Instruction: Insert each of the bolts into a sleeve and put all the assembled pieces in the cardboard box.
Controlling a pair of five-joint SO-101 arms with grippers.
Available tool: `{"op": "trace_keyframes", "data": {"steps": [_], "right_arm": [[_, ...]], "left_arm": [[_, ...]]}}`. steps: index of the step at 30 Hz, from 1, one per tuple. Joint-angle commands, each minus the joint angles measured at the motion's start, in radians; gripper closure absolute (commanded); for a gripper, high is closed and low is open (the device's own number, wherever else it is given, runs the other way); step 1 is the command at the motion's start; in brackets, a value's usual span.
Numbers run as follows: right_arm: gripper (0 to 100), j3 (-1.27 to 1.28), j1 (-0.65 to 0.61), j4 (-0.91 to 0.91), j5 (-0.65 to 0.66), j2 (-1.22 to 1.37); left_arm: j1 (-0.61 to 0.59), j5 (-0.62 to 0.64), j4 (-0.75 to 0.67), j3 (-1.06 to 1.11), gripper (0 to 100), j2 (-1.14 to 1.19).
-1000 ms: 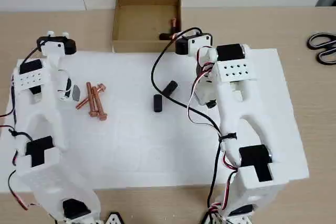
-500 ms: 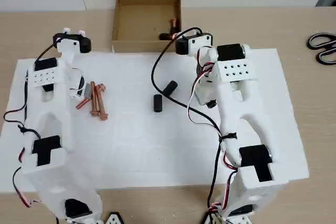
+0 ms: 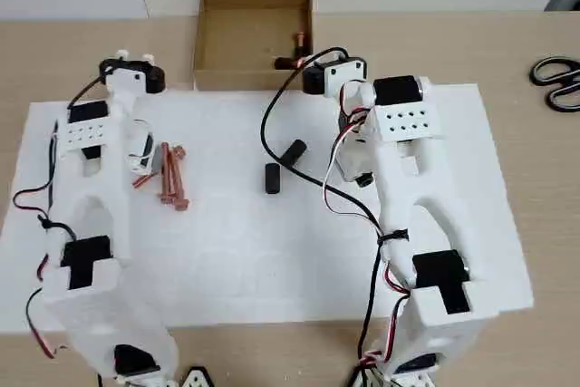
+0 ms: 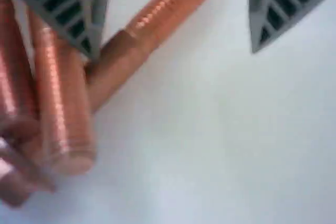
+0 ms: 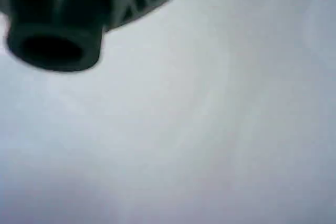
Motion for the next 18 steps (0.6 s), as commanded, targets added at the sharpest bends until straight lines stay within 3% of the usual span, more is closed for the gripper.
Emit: {"op": "trace_keyframes", "data": {"steps": [1,18], "right_arm": [[99.5,-0.041,0.010,0.004,0.008,-0.064],[99.5,-0.041,0.010,-0.004,0.009,-0.062]], "left_arm": [[0.081,0.009,0.015,0.004,82,-0.009],[0.089,0.028,0.023,-0.001,82,-0.011]]}}
